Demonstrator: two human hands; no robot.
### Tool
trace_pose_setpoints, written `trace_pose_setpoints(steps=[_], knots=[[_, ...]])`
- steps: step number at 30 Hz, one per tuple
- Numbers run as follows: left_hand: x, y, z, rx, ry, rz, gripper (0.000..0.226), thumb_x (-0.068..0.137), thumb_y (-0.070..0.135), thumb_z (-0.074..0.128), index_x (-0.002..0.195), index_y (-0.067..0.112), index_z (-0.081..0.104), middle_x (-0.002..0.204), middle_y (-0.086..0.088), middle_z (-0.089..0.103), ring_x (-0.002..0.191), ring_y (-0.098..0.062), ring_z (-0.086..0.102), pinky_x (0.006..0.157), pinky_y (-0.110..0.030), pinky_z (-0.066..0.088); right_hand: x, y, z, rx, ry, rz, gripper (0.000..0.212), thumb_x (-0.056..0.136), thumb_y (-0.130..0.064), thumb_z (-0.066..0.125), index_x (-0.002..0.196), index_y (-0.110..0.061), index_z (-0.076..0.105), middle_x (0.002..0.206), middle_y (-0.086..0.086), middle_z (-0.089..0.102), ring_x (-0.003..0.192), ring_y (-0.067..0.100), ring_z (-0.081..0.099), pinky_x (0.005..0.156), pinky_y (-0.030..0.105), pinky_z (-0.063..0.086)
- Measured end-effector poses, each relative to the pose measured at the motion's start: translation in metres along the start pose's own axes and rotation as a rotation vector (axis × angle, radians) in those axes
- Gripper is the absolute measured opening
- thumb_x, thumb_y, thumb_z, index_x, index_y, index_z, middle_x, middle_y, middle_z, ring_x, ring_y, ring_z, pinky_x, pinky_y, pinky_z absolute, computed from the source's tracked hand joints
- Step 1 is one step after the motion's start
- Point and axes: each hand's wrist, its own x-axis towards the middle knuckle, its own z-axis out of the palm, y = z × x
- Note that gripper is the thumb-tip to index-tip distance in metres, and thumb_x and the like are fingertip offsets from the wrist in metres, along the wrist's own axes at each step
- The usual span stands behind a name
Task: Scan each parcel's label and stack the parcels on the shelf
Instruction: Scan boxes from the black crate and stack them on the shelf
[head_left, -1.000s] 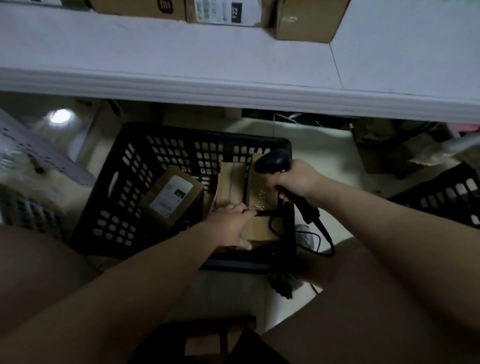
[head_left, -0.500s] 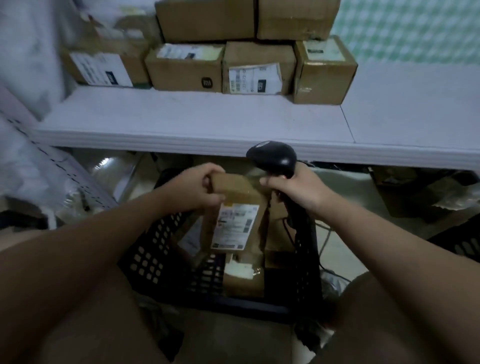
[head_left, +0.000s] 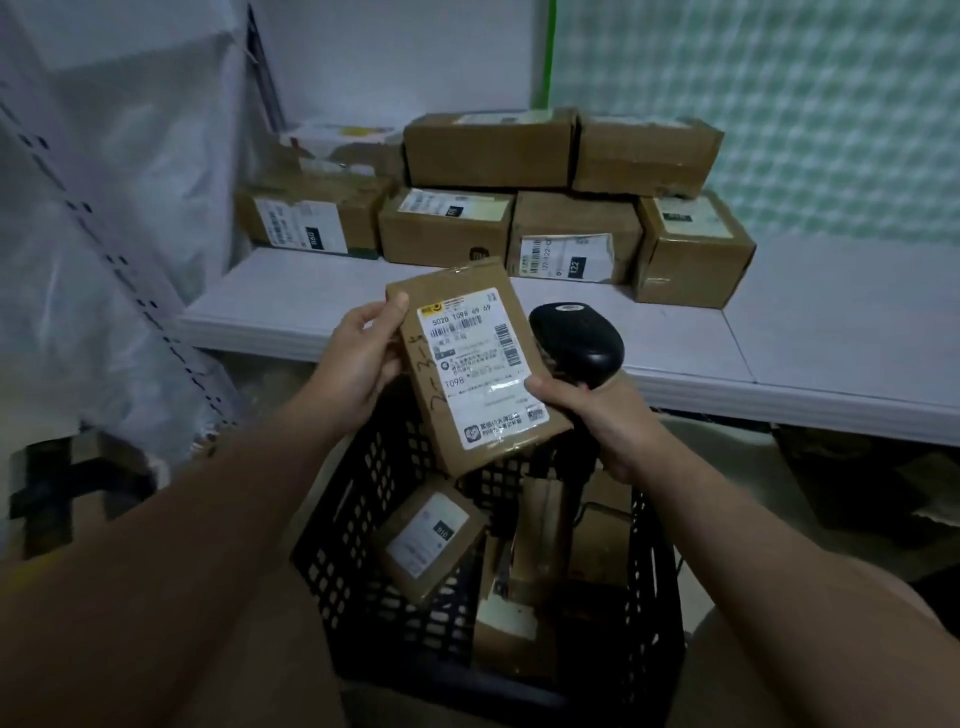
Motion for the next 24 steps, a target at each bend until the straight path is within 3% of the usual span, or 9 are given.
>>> trace_pose_setpoints(steps=[2,5,8,11,14,16,20,24], knots=[[0.000,-0.005,-0.002,0.080,-0.154,-0.089,0.037,0.097,0.029,0.053,0.125,0.006,0.056,0.112,-0.007,0.071,0.105,-0.018,0.067,0.096,-0.041,0.052,0.005,0.001,0.002,0.005,0.068,-0.063,0.039,0.079,-0.010,0.077,0.117,-0.011,0.067,0.109,0.008,0.074,0.103,0.025,0.070,0.098,0.051,0.051],[-0.004,-0.009,0.002,0.170,-0.264,-0.100,0.044,0.085,0.024,0.066,0.126,0.012,0.055,0.116,-0.002,0.070,0.110,-0.020,0.065,0.101,-0.049,0.046,0.011,-0.001,0.002,-0.053,0.145,-0.158,0.049,0.083,-0.018,0.076,0.129,-0.014,0.059,0.119,0.003,0.070,0.110,0.018,0.066,0.100,0.043,0.050],[-0.005,-0.003,0.006,0.133,-0.098,0.086,0.048,0.081,0.016,0.071,0.125,0.008,0.052,0.115,-0.001,0.069,0.103,-0.014,0.067,0.093,-0.038,0.053,0.009,-0.007,0.002,-0.219,0.280,-0.258,0.057,0.085,-0.029,0.073,0.135,-0.017,0.049,0.123,-0.002,0.064,0.115,0.012,0.060,0.097,0.030,0.049],[-0.001,0.005,0.002,0.190,0.080,0.239,0.048,0.084,0.009,0.070,0.125,0.016,0.046,0.105,0.013,0.064,0.091,0.004,0.066,0.079,-0.020,0.056,-0.001,-0.018,0.009,-0.280,0.272,-0.346,0.025,0.082,-0.027,0.075,0.104,-0.018,0.066,0.083,-0.010,0.070,0.086,0.013,0.066,0.073,0.028,0.052],[0.005,0.002,-0.002,0.239,0.136,0.260,0.059,0.083,0.010,0.072,0.134,0.013,0.042,0.109,0.011,0.061,0.100,-0.004,0.065,0.085,-0.027,0.056,-0.009,-0.021,0.015,-0.289,0.188,-0.382,0.008,0.085,-0.019,0.072,0.080,-0.016,0.066,0.063,-0.004,0.065,0.058,0.010,0.063,0.055,0.020,0.047],[0.006,-0.001,-0.002,0.257,0.150,0.247,0.062,0.083,0.011,0.072,0.136,0.013,0.040,0.108,0.014,0.060,0.101,-0.003,0.063,0.083,-0.026,0.056,-0.010,-0.020,0.017,-0.306,0.173,-0.374,0.015,0.087,-0.017,0.070,0.076,-0.009,0.065,0.063,0.007,0.062,0.053,0.015,0.063,0.053,0.022,0.048],[0.007,-0.003,0.001,0.243,0.157,0.252,0.061,0.084,0.011,0.071,0.136,0.013,0.039,0.106,0.016,0.059,0.096,0.003,0.062,0.073,-0.013,0.054,-0.011,-0.020,0.018,-0.282,0.157,-0.352,0.012,0.089,-0.017,0.069,0.078,-0.013,0.064,0.060,0.003,0.062,0.051,0.018,0.062,0.052,0.024,0.048],[0.008,-0.003,0.002,0.224,0.161,0.245,0.062,0.084,0.009,0.070,0.137,0.012,0.038,0.114,0.009,0.060,0.099,0.000,0.063,0.078,-0.017,0.055,-0.013,-0.022,0.017,-0.275,0.137,-0.370,0.012,0.089,-0.017,0.068,0.078,-0.014,0.064,0.062,0.006,0.063,0.053,0.020,0.063,0.054,0.030,0.052]])
